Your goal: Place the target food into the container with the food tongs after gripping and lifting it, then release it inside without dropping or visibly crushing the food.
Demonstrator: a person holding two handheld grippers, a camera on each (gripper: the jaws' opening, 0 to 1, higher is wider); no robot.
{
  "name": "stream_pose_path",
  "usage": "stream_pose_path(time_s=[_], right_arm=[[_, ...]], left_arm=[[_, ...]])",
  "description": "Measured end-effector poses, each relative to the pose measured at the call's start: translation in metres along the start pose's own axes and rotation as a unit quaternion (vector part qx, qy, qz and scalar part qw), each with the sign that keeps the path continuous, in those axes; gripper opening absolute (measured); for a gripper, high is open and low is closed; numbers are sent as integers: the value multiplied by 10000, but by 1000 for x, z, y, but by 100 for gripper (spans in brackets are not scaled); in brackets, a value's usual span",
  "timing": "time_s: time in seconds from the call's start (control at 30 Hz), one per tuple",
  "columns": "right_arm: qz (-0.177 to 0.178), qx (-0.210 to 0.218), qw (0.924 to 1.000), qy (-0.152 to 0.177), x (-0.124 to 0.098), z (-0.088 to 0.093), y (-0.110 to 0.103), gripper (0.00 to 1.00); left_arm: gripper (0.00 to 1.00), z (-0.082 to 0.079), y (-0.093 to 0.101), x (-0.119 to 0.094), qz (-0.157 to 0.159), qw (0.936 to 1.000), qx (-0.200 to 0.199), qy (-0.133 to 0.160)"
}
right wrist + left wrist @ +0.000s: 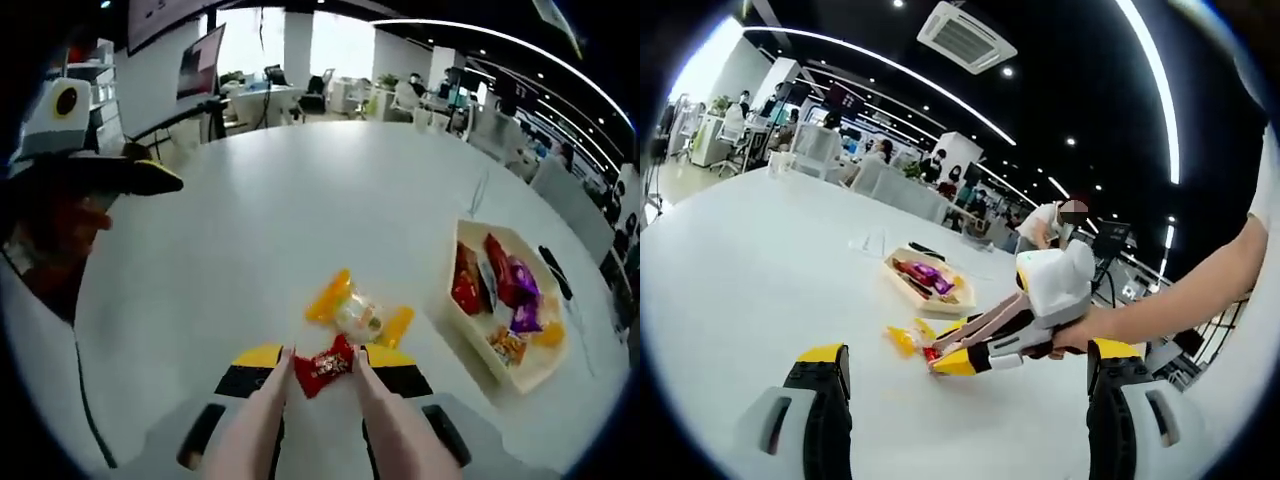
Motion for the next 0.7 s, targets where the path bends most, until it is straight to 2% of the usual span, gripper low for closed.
stream_pose_path(time_s=[0.07, 0.1, 0.13, 0.23, 0.27, 0.33, 0.6, 0.7], right_arm=[[-79, 402, 9991, -87, -1, 4, -3, 28], [-105, 428, 9990, -123, 0, 7, -3, 27], [-76, 240, 9996, 133, 2, 5, 0, 27], [-117, 100, 9998, 113, 1, 8, -2, 27], [-180, -234, 9995, 133, 1, 9, -3, 27], [-185, -92, 9996, 166, 0, 10, -5, 26], [-138, -52, 9998, 166, -3, 9, -3, 20], [-235, -351, 9987, 275, -3, 9, -6, 18]], left_arm=[[99, 0, -1, 0, -6, 10000, -7, 6], [99, 0, -1, 0, -12, 10000, -12, 7], [99, 0, -2, 0, -19, 10000, -19, 0], [99, -1, -3, 1, -17, 10000, -29, 11], [99, -1, -3, 1, -13, 10000, -40, 15], [99, -1, -3, 2, -4, 10000, -43, 12], [99, -1, -1, 4, 37, 10000, -56, 10], [99, -2, -1, 3, 18, 10000, -38, 19]])
Point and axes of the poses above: the point that each gripper's makers call its tool centre point, and the gripper's own axes: x roughly forward along the fingers, y roughly to its right, z roughly out of its underside, the point moved 5 cm from there along -x, roughly backward along the fingers, and after that the axes turned 12 degrees about y, right-handed, at the moved point
